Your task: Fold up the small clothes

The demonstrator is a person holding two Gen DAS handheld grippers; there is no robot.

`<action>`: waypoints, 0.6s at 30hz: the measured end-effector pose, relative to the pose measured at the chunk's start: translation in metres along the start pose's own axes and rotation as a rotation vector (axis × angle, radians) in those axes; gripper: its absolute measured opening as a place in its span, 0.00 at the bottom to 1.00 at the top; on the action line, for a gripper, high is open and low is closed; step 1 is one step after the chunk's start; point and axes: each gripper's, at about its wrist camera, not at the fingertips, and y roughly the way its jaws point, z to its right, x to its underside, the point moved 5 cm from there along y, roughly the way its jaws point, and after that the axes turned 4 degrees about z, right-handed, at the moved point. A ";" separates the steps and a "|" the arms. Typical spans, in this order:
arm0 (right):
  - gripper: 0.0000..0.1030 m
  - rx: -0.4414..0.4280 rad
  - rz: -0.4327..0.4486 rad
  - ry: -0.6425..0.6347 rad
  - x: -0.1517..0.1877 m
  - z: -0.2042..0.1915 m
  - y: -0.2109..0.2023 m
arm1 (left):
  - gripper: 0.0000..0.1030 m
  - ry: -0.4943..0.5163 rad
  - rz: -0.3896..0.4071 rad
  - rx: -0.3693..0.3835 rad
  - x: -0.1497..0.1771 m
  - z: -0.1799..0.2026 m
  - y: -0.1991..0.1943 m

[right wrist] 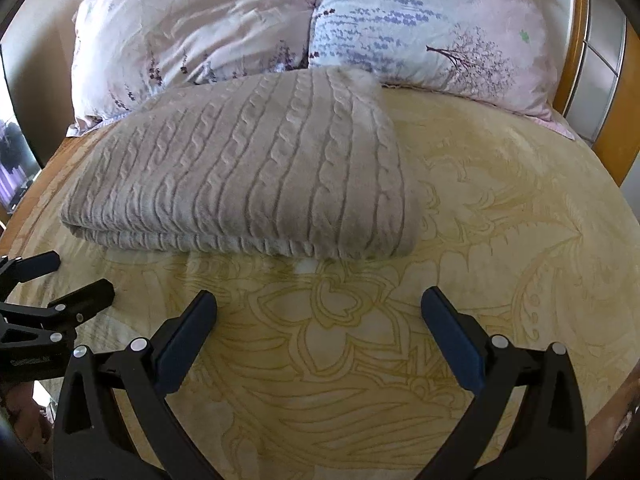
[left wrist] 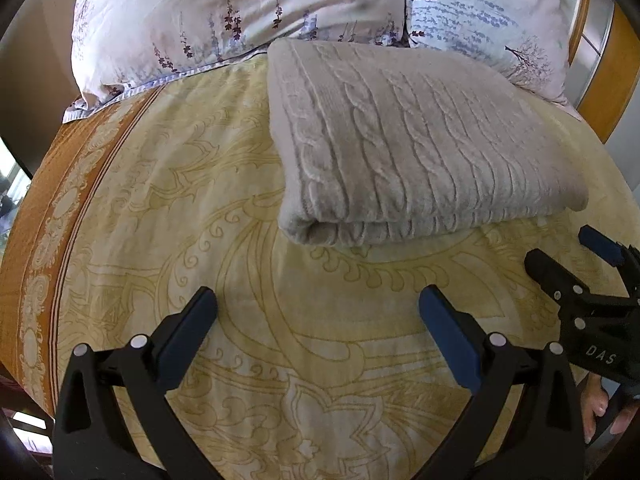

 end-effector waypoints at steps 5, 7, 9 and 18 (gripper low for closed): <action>0.99 0.017 -0.009 -0.016 0.001 0.000 0.001 | 0.98 -0.010 0.003 -0.009 -0.001 0.000 0.001; 0.99 0.016 -0.012 -0.016 0.001 0.000 0.001 | 0.98 -0.010 0.007 -0.009 -0.001 0.000 0.001; 0.99 0.017 -0.016 -0.016 0.001 0.000 0.001 | 0.98 -0.010 0.008 -0.009 -0.001 0.000 0.001; 0.99 0.016 -0.015 -0.017 0.001 0.000 0.001 | 0.98 -0.012 0.016 -0.008 0.000 0.000 0.000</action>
